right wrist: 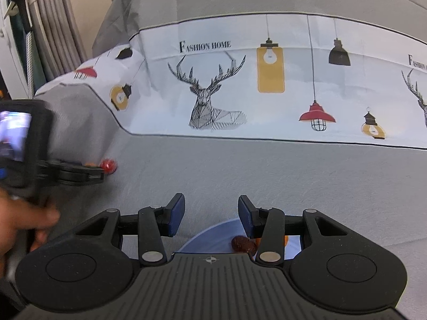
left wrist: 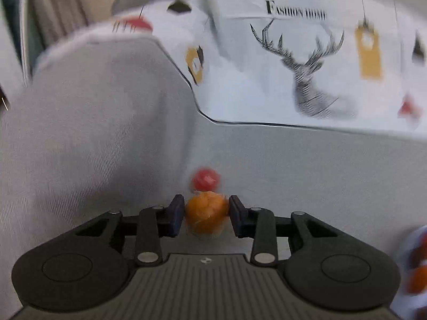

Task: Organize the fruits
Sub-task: 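Grasp a wrapped mandarin with the left gripper while the right gripper grasps a wrapped red fruit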

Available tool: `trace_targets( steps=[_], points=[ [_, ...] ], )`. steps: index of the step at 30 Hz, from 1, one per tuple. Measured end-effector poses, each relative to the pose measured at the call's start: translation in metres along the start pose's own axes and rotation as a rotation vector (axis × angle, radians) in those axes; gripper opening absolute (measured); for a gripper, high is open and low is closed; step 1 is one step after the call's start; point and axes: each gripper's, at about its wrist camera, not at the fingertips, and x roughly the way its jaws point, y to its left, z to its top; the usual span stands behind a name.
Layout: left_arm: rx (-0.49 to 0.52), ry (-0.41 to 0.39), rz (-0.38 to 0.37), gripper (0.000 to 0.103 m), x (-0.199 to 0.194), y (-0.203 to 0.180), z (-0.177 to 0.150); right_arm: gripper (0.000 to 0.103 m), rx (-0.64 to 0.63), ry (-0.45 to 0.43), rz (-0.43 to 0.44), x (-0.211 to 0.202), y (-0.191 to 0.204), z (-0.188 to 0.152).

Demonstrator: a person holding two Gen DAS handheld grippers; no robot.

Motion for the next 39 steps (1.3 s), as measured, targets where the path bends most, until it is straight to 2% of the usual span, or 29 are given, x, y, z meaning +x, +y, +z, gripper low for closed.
trace_targets(
  steps=[3, 5, 6, 7, 9, 12, 17, 21, 26, 32, 38, 39],
  points=[
    [-0.185, 0.091, -0.13, 0.04, -0.001, 0.016, -0.01, 0.046, 0.011, -0.023, 0.011, -0.003, -0.002, 0.005],
    [-0.265, 0.175, -0.161, 0.041, 0.01, 0.024, -0.016, 0.044, 0.018, -0.034, 0.023, -0.004, -0.002, 0.008],
    [-0.325, 0.196, -0.189, 0.041, 0.015, 0.03, -0.019, 0.039, 0.025, -0.036, 0.037, -0.005, -0.002, 0.01],
    [-0.363, 0.199, -0.202, 0.041, 0.017, 0.035, -0.02, 0.032, 0.031, -0.036, 0.048, -0.005, -0.001, 0.013],
    [-0.415, 0.206, -0.224, 0.041, 0.018, 0.042, -0.021, 0.028, 0.041, -0.039, 0.075, -0.004, 0.002, 0.02],
    [-0.511, 0.231, -0.242, 0.041, 0.018, 0.053, -0.026, 0.027, 0.037, -0.036, 0.136, 0.004, 0.015, 0.038],
    [-0.684, 0.275, -0.231, 0.04, 0.008, 0.076, -0.04, 0.028, -0.03, 0.07, 0.271, 0.051, 0.062, 0.071],
    [-0.732, 0.287, -0.19, 0.04, -0.005, 0.082, -0.054, 0.028, -0.124, 0.129, 0.287, 0.097, 0.104, 0.086],
    [-0.736, 0.287, -0.171, 0.04, -0.008, 0.089, -0.054, 0.029, -0.223, 0.209, 0.286, 0.152, 0.142, 0.083],
    [-0.721, 0.29, -0.158, 0.041, -0.01, 0.087, -0.05, 0.047, -0.32, 0.256, 0.288, 0.194, 0.172, 0.07],
    [-0.721, 0.293, -0.158, 0.041, -0.009, 0.088, -0.045, 0.048, -0.412, 0.28, 0.269, 0.215, 0.187, 0.057],
    [-0.72, 0.293, -0.157, 0.041, -0.009, 0.088, -0.044, 0.042, -0.425, 0.274, 0.265, 0.215, 0.188, 0.056]
  ],
)
